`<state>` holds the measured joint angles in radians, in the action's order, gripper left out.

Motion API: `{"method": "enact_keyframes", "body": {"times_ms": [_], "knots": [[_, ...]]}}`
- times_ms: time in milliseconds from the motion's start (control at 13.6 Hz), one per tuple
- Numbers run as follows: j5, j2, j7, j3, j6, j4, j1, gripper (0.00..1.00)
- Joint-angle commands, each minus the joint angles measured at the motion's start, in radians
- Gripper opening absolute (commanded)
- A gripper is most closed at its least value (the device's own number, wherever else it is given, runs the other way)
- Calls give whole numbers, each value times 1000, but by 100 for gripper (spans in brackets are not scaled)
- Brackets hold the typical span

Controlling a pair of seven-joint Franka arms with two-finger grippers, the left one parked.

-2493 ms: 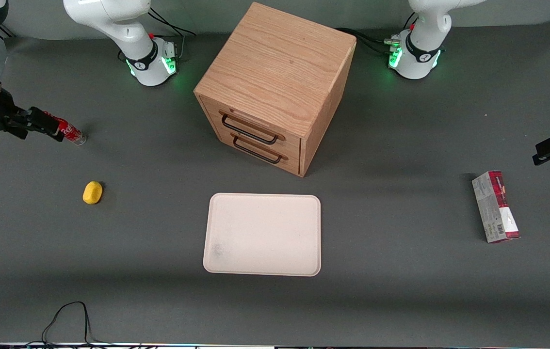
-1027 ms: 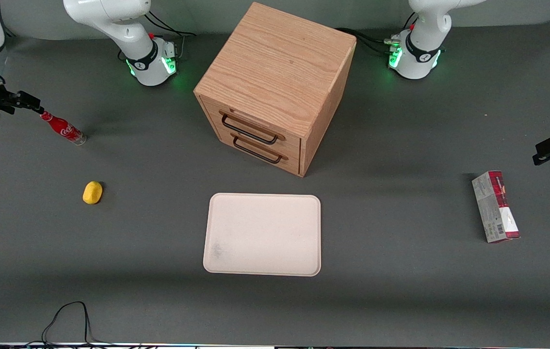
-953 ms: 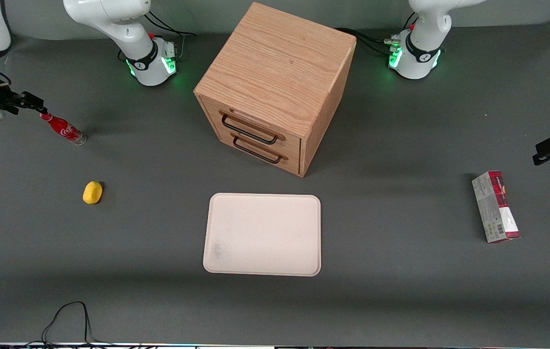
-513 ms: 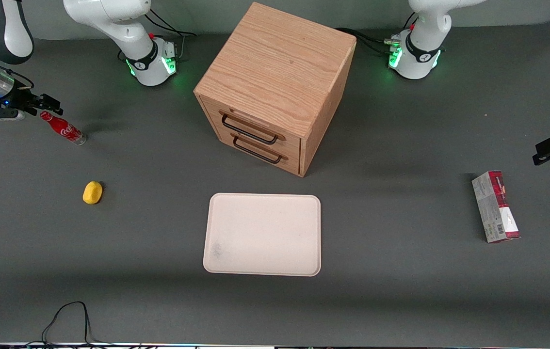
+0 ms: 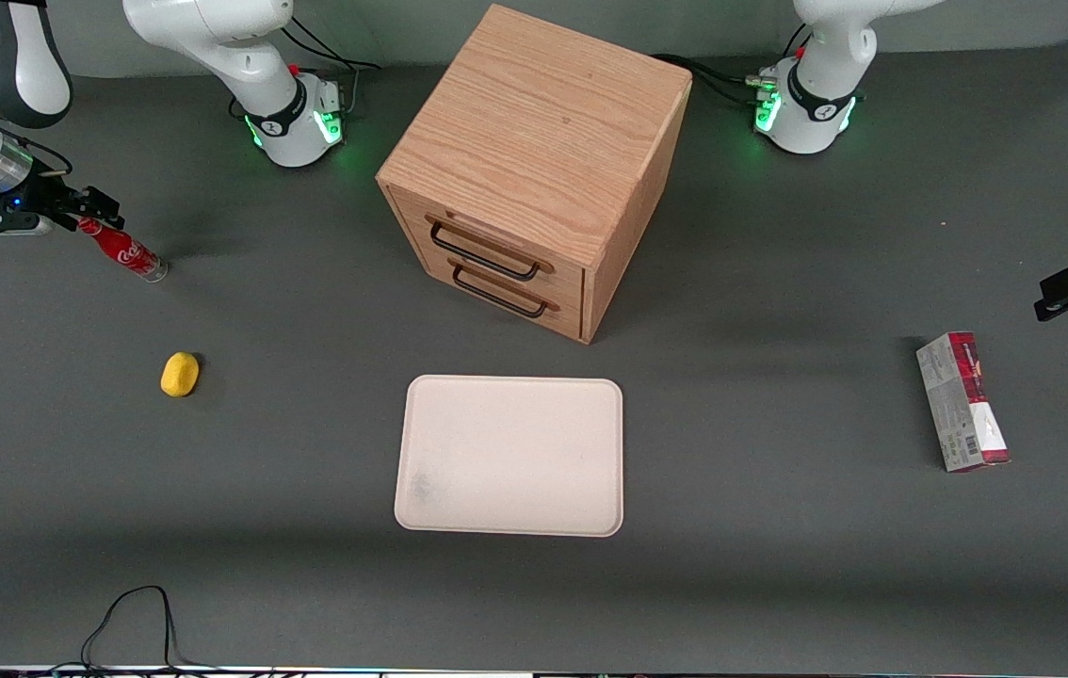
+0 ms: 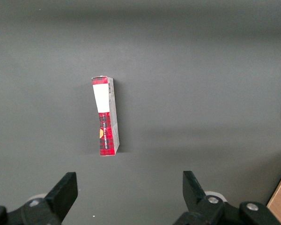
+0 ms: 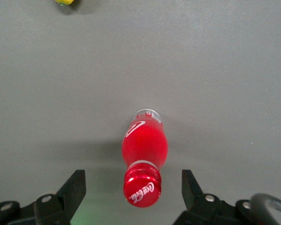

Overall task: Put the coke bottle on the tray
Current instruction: 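Close the right gripper on the bottle's red cap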

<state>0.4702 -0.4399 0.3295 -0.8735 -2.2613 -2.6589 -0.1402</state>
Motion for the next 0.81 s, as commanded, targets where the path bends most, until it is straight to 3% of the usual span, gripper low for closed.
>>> {"method": "enact_keyframes", "body": {"times_ms": [0,147,367,440,587,733], "knots": [[21,6,19,-13,-24,-6,-9,68],[21,6,19,-13,-23,-4,-10,55],[22,6,19,-13,-23,-3,-10,50],[22,6,19,-13,-23,-3,-10,43],[22,7,34,-13,-23,-3,-10,18],[22,7,36,-13,-21,-1,-10,5]]}}
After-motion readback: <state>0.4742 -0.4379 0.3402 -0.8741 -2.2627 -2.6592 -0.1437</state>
